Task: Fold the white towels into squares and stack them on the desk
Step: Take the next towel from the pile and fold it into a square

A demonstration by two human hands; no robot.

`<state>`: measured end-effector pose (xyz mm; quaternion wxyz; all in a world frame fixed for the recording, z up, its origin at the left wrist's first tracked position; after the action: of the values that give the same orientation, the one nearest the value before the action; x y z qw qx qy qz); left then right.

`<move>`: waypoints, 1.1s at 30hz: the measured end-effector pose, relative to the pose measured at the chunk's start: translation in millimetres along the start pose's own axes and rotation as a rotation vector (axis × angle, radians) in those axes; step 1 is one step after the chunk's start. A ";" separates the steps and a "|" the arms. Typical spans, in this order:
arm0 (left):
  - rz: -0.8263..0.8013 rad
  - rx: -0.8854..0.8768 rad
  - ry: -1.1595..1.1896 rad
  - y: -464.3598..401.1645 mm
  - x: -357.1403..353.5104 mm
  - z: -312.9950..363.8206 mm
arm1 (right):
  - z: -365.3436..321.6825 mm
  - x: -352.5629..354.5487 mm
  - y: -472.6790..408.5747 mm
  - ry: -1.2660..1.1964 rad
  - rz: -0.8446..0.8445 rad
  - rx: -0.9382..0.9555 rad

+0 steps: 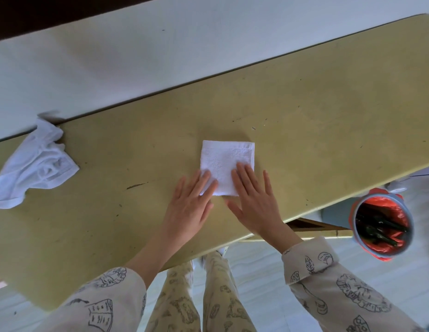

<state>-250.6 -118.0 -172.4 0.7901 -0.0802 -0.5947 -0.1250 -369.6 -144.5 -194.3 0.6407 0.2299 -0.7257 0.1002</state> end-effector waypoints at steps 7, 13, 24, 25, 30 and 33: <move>-0.046 -0.120 0.022 57.2 -7.4 28.6 | -26.0 -11.4 64.7 0.055 -0.057 0.071; 0.011 -0.216 0.030 97.2 -8.1 45.2 | -39.5 -7.1 106.9 0.150 0.109 0.102; -0.025 -0.012 0.349 91.4 31.1 27.1 | -46.0 45.6 112.5 -0.178 0.175 -0.045; -0.044 0.096 0.425 94.4 38.8 19.7 | -41.3 51.6 113.6 -0.334 0.139 -0.124; 0.046 0.531 0.818 121.1 91.5 3.1 | -49.4 88.2 99.6 -1.020 -0.095 -0.295; 0.250 0.693 0.856 156.2 125.3 -2.7 | -85.7 115.3 92.0 -1.240 -0.285 -0.140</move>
<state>-169.6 17.8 -49.5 0.9497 0.1721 -0.2136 0.1508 -344.8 -50.0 -54.5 0.1224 0.2969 -0.9288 -0.1850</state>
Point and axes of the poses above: each hand's wrist, its own y-axis away from the middle knuckle, its own x-axis out of the back of the hand, z = x × y, the point moved 10 cm from there along -y, towards the middle knuckle
